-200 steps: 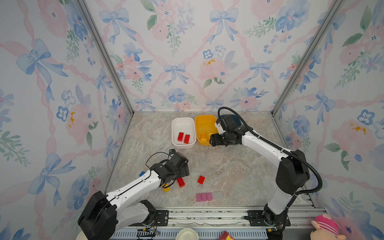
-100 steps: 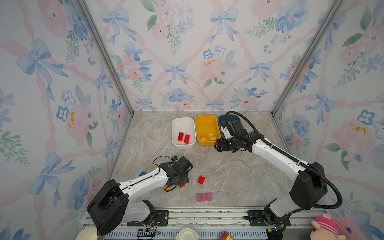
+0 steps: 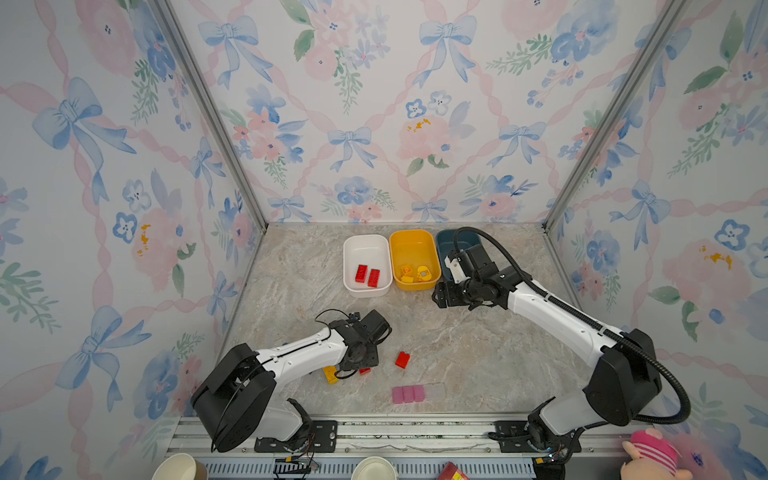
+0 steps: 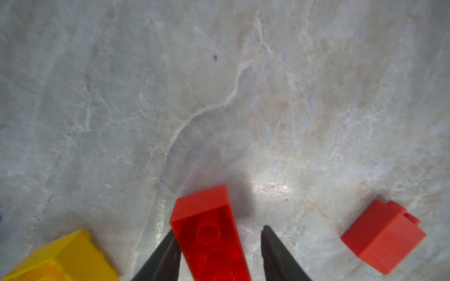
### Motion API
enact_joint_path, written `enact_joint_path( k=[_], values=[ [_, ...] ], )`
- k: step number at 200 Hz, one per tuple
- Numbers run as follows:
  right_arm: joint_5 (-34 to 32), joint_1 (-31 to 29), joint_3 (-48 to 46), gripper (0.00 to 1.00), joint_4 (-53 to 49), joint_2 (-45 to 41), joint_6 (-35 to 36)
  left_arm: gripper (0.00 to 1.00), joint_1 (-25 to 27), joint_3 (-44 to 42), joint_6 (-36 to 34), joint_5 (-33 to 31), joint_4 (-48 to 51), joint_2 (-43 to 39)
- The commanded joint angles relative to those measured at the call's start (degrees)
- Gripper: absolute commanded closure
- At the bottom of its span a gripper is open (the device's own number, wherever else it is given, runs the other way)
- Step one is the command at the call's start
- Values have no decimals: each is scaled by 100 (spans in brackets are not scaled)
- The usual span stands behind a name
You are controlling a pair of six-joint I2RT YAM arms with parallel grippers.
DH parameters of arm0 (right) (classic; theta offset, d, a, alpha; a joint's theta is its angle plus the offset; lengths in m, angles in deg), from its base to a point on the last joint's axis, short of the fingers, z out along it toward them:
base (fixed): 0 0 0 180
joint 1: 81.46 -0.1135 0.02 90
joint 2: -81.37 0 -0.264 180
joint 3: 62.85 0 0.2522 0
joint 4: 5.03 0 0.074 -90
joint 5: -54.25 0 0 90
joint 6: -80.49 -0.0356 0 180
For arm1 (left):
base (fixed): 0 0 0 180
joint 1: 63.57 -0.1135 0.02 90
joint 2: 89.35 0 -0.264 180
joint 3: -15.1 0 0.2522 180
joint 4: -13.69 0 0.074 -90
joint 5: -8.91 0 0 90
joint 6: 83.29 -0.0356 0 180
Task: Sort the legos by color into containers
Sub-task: 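Grasp the red 2x4 brick with the left gripper while the right gripper withdraws, then carry the red brick over the white tub and open the left gripper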
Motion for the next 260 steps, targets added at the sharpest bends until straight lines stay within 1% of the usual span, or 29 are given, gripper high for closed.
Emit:
enact_joint_path(
  k=[1, 15, 49, 72, 118, 151, 181, 207, 249, 260],
  values=[
    [93, 72, -52, 14, 47, -144, -59, 50, 31, 45, -37, 48, 112, 47],
    [91, 92, -59, 14, 34, -160, -66, 53, 31, 32, -56, 50, 113, 72],
    [61, 103, -75, 14, 22, -230, -97, 69, 33, 31, -92, 49, 111, 82],
    [57, 105, -92, 14, 26, -273, -119, 76, 31, 40, -110, 50, 112, 59],
    [24, 111, -190, 14, -2, -419, -176, 79, 14, 178, -88, -181, 123, -162],
    [22, 103, -218, 14, -52, -534, -224, 80, -224, 527, -290, -396, 113, -217],
    [16, 77, -216, 14, -85, -631, -276, 80, -640, 1149, -736, -637, 105, -58],
    [-8, 35, -208, 14, -119, -688, -320, 80, -1042, 1899, -1220, -850, 86, 318],
    [-72, -19, -210, 14, -185, -781, -380, 80, -1449, 3543, -2074, -1303, -57, 1305],
    [-81, -33, -210, 14, -200, -797, -382, 80, -1578, 3939, -2251, -1286, -116, 1621]
  ],
)
